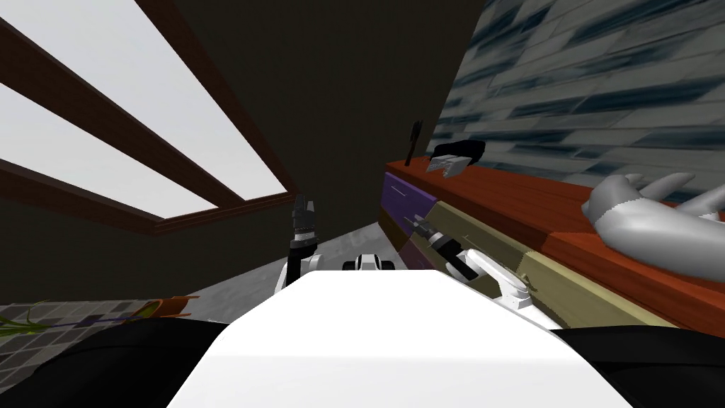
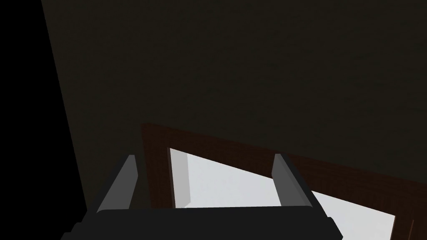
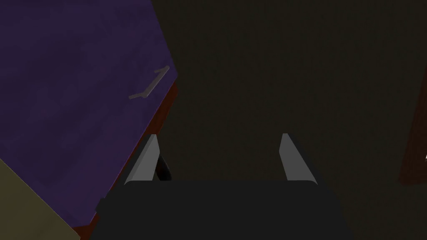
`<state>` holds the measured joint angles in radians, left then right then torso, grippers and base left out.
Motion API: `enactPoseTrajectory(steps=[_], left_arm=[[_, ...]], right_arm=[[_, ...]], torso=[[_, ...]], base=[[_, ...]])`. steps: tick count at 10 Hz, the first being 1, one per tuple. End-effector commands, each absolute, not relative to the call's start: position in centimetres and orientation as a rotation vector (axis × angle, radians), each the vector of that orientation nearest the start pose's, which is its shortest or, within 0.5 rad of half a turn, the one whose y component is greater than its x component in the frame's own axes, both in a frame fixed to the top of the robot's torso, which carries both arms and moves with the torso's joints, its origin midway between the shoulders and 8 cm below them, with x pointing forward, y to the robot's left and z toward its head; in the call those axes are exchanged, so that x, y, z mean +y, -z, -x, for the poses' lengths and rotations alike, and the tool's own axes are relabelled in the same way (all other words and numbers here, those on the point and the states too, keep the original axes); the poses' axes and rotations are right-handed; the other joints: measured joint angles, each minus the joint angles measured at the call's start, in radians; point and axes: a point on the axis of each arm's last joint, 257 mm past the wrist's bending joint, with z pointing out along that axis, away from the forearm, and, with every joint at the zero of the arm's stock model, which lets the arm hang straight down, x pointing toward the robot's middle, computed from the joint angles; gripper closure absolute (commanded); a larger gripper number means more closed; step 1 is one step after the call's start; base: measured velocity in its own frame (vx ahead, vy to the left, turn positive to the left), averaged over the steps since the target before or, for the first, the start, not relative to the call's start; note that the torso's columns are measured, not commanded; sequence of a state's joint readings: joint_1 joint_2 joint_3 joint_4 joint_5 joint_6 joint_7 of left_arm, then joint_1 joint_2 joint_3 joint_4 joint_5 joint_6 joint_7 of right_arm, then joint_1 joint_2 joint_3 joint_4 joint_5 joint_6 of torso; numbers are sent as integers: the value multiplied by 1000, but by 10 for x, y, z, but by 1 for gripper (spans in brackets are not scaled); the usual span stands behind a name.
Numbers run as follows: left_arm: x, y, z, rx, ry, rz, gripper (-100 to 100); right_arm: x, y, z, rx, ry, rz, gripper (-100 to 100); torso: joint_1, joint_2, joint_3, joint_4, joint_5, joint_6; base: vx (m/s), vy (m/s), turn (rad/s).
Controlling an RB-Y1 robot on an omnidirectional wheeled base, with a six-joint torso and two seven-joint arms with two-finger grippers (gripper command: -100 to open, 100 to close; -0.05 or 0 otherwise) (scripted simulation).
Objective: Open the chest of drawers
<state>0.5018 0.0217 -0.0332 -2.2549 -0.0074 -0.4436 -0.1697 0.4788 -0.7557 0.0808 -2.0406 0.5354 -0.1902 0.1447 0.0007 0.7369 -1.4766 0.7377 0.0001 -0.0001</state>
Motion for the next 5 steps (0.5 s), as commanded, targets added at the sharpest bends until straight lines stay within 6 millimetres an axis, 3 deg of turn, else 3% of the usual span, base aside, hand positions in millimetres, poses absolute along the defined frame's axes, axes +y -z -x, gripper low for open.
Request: enactPoseTrajectory(steps=[1,4,5], left_arm=[[268,-1,-360,737,1155,637,0],[268,-1,-360,737,1155,636,0],[268,-1,-360,737,1155,636,0]], right_arm=[[-287,207,-395,1719,-375,219,-100],[-301,217,-395,1752,-301,294,-100],[-314,226,-396,1779,-230,356,-100]], torso=[[0,1,0,0,0,1],[-1,1,1,0,0,0],[-1,1,1,0,0,0]], base=[[27,38,89],[24,28,77],[22,31,82]])
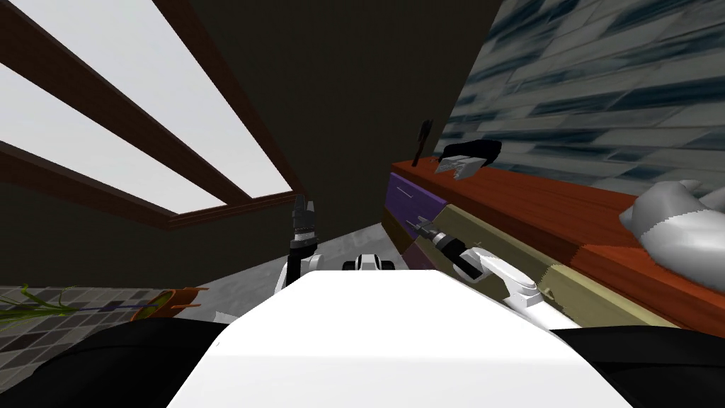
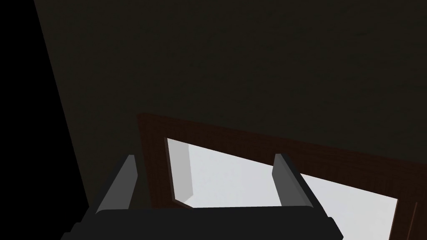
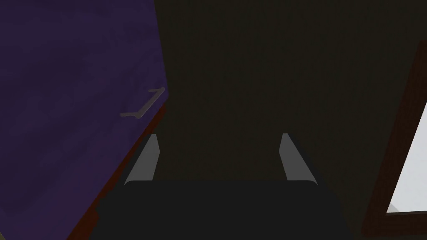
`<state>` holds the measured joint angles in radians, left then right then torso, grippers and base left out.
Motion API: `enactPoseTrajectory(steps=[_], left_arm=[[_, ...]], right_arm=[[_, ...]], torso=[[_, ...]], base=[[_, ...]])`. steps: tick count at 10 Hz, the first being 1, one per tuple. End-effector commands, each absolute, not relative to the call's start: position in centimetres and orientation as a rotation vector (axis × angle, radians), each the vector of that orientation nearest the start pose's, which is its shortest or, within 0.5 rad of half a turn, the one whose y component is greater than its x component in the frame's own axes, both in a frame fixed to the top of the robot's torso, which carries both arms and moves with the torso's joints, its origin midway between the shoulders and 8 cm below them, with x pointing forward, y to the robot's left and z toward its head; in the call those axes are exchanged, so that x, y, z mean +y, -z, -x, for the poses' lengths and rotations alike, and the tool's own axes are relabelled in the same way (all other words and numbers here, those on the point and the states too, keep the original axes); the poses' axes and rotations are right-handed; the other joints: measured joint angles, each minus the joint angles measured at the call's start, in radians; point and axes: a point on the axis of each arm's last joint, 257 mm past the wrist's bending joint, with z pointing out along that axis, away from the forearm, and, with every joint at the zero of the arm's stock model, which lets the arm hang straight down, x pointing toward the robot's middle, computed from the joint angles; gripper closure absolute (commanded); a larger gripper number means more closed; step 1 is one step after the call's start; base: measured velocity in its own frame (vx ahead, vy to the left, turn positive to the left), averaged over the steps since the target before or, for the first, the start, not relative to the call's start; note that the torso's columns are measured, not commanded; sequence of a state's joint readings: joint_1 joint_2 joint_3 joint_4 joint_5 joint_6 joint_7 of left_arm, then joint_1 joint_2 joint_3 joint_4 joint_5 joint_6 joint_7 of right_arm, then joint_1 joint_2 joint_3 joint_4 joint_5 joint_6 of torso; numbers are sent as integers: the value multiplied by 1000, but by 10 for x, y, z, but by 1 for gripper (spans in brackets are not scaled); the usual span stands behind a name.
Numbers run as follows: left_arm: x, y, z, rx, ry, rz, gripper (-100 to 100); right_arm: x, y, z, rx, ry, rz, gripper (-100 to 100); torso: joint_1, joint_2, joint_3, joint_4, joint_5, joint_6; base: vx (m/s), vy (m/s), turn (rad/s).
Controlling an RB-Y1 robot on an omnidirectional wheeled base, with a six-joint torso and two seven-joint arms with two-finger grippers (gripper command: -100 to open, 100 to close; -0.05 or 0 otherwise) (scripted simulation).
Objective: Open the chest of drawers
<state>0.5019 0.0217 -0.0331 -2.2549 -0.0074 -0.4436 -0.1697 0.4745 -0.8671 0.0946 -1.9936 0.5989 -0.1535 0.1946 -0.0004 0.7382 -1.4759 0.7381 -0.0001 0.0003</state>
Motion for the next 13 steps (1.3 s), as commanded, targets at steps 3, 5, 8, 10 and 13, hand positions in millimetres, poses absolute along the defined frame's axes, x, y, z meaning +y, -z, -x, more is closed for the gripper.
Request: enactPoseTrajectory(steps=[3,5,8,10,13], left_arm=[[268,-1,-360,737,1155,636,0],[268,-1,-360,737,1155,636,0],[268,-1,-360,737,1155,636,0],[268,-1,-360,737,1155,636,0],[268,-1,-360,737,1155,636,0]], right_arm=[[-330,234,-396,1805,-151,435,-100],[-346,240,-397,1826,-73,509,-100],[-380,250,-398,1855,78,641,-100],[-400,251,-400,1864,163,726,-100],[-434,250,-402,1868,313,862,-100]], torso=[[1,-1,0,0,0,0],[1,0,0,0,0,-1],[0,0,0,0,0,0],[0,0,0,0,0,0],[1,0,0,0,0,-1]], base=[[26,28,76],[24,29,78],[25,28,91],[28,24,69],[29,29,95]])
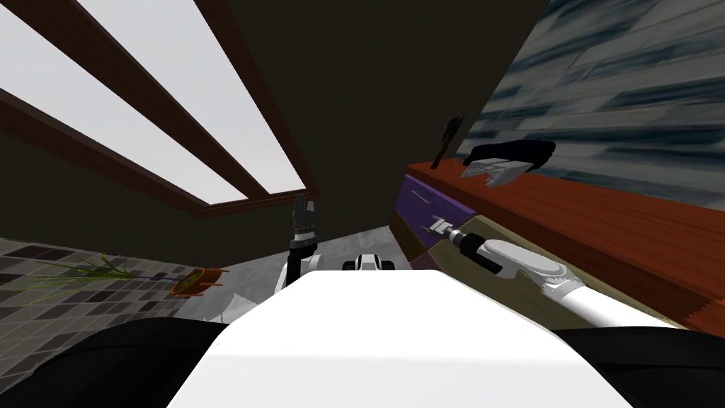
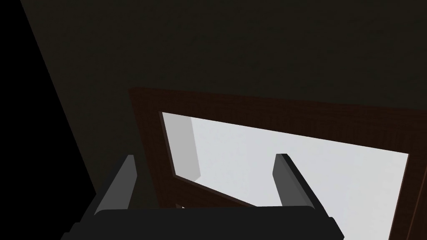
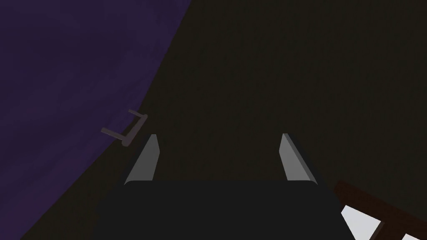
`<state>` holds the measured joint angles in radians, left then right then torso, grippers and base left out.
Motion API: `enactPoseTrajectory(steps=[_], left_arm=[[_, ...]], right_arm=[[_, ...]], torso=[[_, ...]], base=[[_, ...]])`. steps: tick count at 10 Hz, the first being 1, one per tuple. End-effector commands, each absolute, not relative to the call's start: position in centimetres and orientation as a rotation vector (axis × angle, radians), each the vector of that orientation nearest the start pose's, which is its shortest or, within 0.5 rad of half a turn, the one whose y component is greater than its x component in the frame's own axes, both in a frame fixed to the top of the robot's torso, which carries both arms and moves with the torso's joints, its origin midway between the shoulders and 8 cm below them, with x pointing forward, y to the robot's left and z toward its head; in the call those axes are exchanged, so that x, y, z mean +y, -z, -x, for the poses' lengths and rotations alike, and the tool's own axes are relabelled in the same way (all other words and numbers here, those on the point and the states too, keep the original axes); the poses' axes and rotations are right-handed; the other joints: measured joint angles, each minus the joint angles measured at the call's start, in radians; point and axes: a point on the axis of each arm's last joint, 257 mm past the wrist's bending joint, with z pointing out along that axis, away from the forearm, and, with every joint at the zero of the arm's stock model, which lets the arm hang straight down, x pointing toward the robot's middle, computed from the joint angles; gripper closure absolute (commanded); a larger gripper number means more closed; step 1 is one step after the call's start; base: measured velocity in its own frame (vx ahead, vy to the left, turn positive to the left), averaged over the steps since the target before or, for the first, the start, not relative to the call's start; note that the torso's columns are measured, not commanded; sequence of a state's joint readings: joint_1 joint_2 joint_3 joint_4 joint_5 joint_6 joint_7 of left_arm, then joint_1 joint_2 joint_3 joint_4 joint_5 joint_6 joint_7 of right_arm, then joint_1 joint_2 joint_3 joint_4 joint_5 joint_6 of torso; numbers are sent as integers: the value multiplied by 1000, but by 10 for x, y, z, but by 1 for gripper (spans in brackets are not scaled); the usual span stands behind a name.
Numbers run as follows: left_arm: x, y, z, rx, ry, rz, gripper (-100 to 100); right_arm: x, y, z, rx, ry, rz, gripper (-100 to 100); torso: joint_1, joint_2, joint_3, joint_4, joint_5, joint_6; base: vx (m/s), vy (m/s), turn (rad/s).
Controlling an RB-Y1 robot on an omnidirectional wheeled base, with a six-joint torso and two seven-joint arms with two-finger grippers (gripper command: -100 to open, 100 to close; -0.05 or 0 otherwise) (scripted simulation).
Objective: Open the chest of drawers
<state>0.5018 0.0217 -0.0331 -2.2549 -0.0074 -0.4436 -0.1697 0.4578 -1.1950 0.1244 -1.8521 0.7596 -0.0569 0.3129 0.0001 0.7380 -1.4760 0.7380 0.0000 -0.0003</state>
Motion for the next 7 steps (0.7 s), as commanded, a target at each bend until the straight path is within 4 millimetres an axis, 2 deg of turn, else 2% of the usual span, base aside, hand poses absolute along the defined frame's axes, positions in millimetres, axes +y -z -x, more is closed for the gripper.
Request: enactPoseTrajectory(steps=[1,4,5,7], left_arm=[[268,-1,-360,737,1155,637,0],[268,-1,-360,737,1155,636,0],[268,-1,-360,737,1155,636,0],[268,-1,-360,737,1155,636,0]], right_arm=[[-437,248,-403,1867,323,880,-100],[-483,237,-408,1847,526,1064,-100],[-484,236,-409,1846,530,1073,-100],[-508,226,-413,1823,640,1174,-100]], torso=[[1,-1,0,0,0,0],[0,0,0,0,0,0],[0,0,0,0,0,0],[0,1,1,0,0,0]], base=[[30,33,57],[39,31,114],[28,22,50],[27,24,78]])
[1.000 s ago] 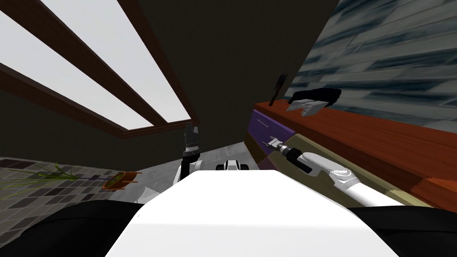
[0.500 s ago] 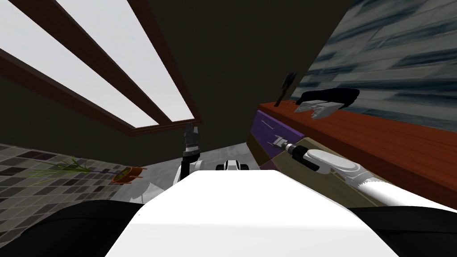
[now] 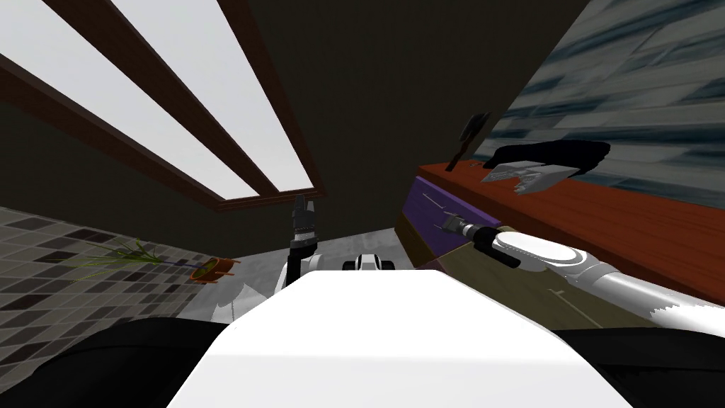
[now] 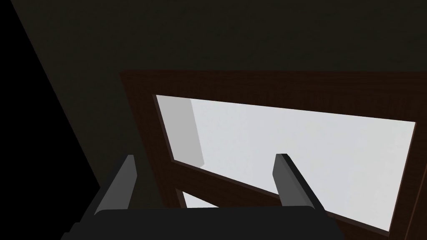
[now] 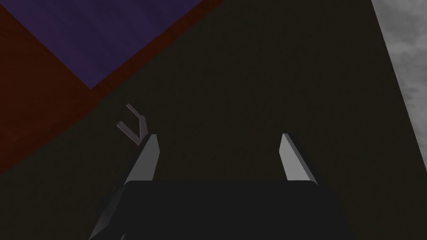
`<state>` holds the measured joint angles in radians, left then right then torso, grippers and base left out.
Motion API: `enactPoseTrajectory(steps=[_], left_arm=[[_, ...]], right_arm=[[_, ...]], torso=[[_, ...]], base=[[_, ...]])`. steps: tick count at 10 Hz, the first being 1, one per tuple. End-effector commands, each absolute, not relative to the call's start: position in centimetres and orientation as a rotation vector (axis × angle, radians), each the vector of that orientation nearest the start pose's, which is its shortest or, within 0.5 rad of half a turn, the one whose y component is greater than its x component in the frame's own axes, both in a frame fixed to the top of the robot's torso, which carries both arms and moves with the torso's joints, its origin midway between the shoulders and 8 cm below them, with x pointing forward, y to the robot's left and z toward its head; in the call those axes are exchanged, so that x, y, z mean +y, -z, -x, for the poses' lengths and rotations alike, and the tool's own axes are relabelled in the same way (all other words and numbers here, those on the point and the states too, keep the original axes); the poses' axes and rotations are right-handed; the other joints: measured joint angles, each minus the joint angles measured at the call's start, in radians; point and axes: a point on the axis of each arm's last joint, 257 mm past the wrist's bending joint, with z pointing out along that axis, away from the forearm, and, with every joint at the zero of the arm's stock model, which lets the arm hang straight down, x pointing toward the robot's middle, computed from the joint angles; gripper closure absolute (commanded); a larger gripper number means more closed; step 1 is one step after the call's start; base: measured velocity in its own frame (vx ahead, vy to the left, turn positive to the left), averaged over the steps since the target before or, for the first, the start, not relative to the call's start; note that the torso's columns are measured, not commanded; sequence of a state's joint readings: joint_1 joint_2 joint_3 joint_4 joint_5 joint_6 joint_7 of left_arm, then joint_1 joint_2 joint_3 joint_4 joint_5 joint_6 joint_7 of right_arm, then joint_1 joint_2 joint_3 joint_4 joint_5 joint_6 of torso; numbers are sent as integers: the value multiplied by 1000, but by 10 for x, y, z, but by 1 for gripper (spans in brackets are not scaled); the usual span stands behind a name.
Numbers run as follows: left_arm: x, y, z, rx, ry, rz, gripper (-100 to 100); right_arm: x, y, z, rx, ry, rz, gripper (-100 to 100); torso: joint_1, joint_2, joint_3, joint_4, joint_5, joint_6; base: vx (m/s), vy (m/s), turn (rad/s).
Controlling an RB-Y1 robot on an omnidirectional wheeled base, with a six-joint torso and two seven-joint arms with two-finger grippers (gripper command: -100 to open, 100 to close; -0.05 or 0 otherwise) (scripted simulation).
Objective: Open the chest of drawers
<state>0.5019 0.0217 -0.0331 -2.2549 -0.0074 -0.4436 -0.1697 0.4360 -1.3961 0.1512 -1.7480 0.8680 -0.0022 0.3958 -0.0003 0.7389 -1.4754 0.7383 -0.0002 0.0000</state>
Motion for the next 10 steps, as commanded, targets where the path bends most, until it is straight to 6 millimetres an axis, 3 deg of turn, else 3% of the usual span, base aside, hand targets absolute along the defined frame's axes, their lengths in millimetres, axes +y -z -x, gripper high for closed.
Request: enactPoseTrajectory(steps=[1,5,7,8,9,10], left_arm=[[268,-1,-360,737,1155,636,0],[268,-1,-360,737,1155,636,0],[268,-1,-360,737,1155,636,0],[268,-1,-360,737,1155,636,0],[268,-1,-360,737,1155,636,0],[268,-1,-360,737,1155,636,0]], right_arm=[[-519,218,-415,1807,692,1225,-100],[-543,201,-421,1765,814,1343,-100],[-545,216,-414,1786,808,1318,-100],[-542,211,-416,1781,801,1323,-100],[-542,212,-416,1781,803,1322,100],[-540,209,-417,1775,804,1323,100]], torso=[[1,-1,-1,0,0,0],[0,0,0,0,0,0],[-1,-1,0,0,0,0],[-1,-4,-2,-1,0,-1],[0,-2,-2,-1,0,0],[0,0,0,-1,0,0]], base=[[33,29,86],[25,20,62],[39,2,66],[47,-5,36],[8,-2,-6],[-2,90,-32]])
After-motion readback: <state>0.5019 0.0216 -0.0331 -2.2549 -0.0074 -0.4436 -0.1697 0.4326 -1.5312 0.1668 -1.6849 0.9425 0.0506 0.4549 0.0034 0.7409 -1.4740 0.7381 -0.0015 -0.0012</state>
